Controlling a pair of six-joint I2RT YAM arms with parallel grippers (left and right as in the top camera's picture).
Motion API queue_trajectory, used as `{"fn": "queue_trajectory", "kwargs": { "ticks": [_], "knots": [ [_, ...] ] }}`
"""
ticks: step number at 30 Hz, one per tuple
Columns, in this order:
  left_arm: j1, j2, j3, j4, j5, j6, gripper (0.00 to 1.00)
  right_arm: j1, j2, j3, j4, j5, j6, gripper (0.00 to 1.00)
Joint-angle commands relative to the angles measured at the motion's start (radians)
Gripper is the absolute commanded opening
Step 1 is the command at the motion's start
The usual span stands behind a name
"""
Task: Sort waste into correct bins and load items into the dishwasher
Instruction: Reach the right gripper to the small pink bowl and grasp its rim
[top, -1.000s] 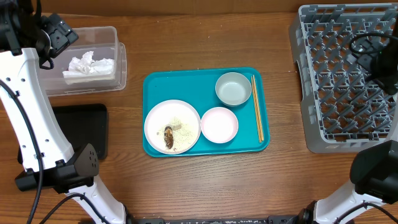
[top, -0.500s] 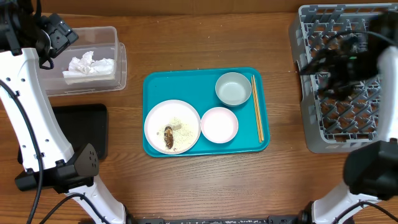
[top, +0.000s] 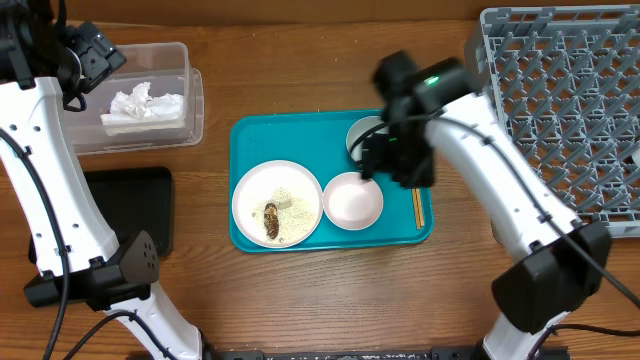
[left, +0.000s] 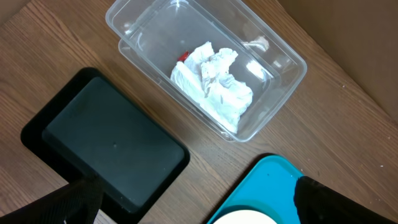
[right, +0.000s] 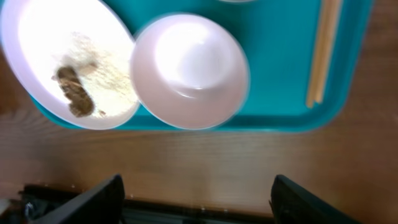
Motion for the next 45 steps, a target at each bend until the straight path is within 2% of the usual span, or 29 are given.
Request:
{"fn": "queue_trajectory", "kwargs": {
  "ticks": [1, 4, 7, 9, 11, 15, 21, 24, 34, 39, 43, 45],
  "knots": [
    [0.004, 0.009, 0.002, -0.002, 0.005, 0.023, 1.00, 0.114, -0.012, -0.030, 0.114, 0.106, 0.163, 0.82],
    [0.004, 0.009, 0.002, -0.002, 0.005, 0.023, 1.00, 0.194, -0.012, -0.069, 0.215, 0.197, 0.257, 0.95],
    [0.004, 0.009, 0.002, -0.002, 0.005, 0.023, 1.00, 0.240, -0.012, -0.080, 0.292, 0.212, 0.256, 0.96],
    [0.004, 0.009, 0.002, -0.002, 0.005, 0.023, 1.00, 0.246, -0.012, -0.080, 0.352, 0.227, 0.257, 0.74],
    [0.004, 0.009, 0.002, -0.002, 0.005, 0.023, 1.00, 0.246, -0.011, -0.096, 0.384, 0.266, 0.262, 0.65],
    [0.004, 0.009, 0.002, -0.002, 0.005, 0.023, 1.00, 0.244, -0.010, -0.171, 0.452, 0.325, 0.346, 0.64],
    [0.004, 0.009, 0.002, -0.002, 0.005, 0.023, 1.00, 0.244, 0.002, -0.291, 0.565, 0.325, 0.380, 0.61],
    [0.004, 0.009, 0.002, -0.002, 0.005, 0.023, 1.00, 0.244, 0.013, -0.340, 0.634, 0.325, 0.413, 0.49],
    [0.004, 0.009, 0.002, -0.002, 0.005, 0.023, 1.00, 0.244, 0.161, -0.345, 0.679, 0.332, 0.474, 0.40],
    [0.004, 0.009, 0.002, -0.002, 0.005, 0.023, 1.00, 0.244, 0.169, -0.342, 0.680, 0.332, 0.478, 0.37],
    [0.004, 0.009, 0.002, -0.002, 0.005, 0.023, 1.00, 0.244, 0.169, -0.338, 0.677, 0.324, 0.477, 0.26],
    [0.004, 0.009, 0.002, -0.002, 0.005, 0.023, 1.00, 0.244, 0.169, -0.337, 0.676, 0.302, 0.476, 0.24]
  ]
}}
